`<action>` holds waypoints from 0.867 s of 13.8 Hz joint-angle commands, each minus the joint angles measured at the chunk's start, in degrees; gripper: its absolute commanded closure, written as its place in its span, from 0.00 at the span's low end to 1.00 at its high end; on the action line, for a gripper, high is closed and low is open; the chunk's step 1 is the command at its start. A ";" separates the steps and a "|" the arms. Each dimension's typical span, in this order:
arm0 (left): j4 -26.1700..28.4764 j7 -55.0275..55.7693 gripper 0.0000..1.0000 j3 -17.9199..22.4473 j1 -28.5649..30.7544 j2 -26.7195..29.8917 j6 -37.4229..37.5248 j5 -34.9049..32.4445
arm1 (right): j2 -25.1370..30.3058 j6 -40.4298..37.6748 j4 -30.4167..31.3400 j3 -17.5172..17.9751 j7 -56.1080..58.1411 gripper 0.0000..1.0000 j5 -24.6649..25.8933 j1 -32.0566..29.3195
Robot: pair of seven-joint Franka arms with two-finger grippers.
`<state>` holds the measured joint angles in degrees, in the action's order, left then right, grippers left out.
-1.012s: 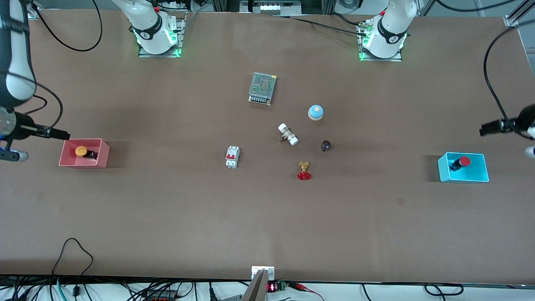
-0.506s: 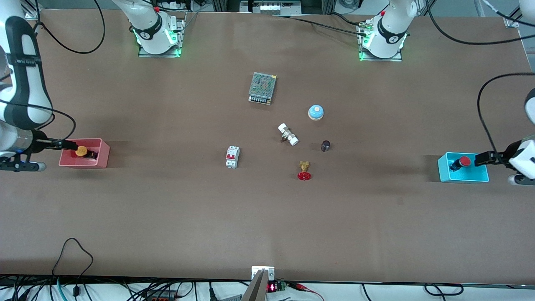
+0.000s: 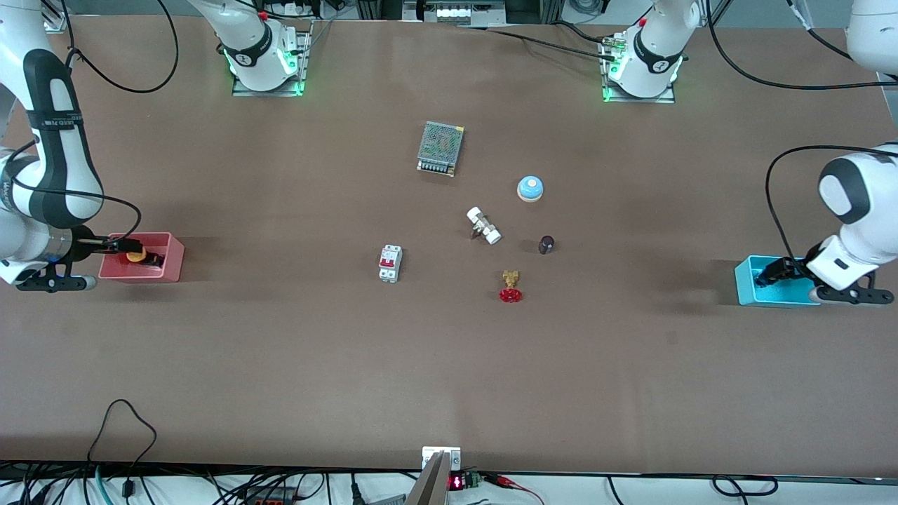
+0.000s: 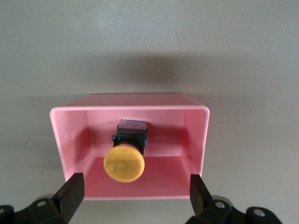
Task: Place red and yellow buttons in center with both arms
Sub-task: 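Lower the right gripper to the yellow button while the left gripper reaches the red button, then close the right gripper on the yellow button while the left gripper grasps the red button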
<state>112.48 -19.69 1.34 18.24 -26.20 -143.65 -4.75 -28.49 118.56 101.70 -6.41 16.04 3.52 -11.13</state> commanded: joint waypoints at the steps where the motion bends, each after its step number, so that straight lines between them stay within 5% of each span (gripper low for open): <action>1: 1.16 -2.28 0.00 -0.46 1.18 0.10 -1.02 -0.70 | -0.95 1.85 0.78 0.52 0.75 0.00 1.13 -0.64; 7: 0.81 -2.37 0.01 -0.55 1.62 -2.01 -1.20 -0.70 | -1.57 1.68 0.78 0.52 1.19 0.00 3.59 1.20; 12: 0.64 -2.37 0.27 -0.55 1.53 -2.72 -1.20 -0.70 | -2.27 1.77 0.78 0.61 1.19 0.10 3.60 0.94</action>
<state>113.48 -20.96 1.30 19.16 -28.50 -144.13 -4.75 -30.78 119.64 101.80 -5.97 16.55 5.98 -9.98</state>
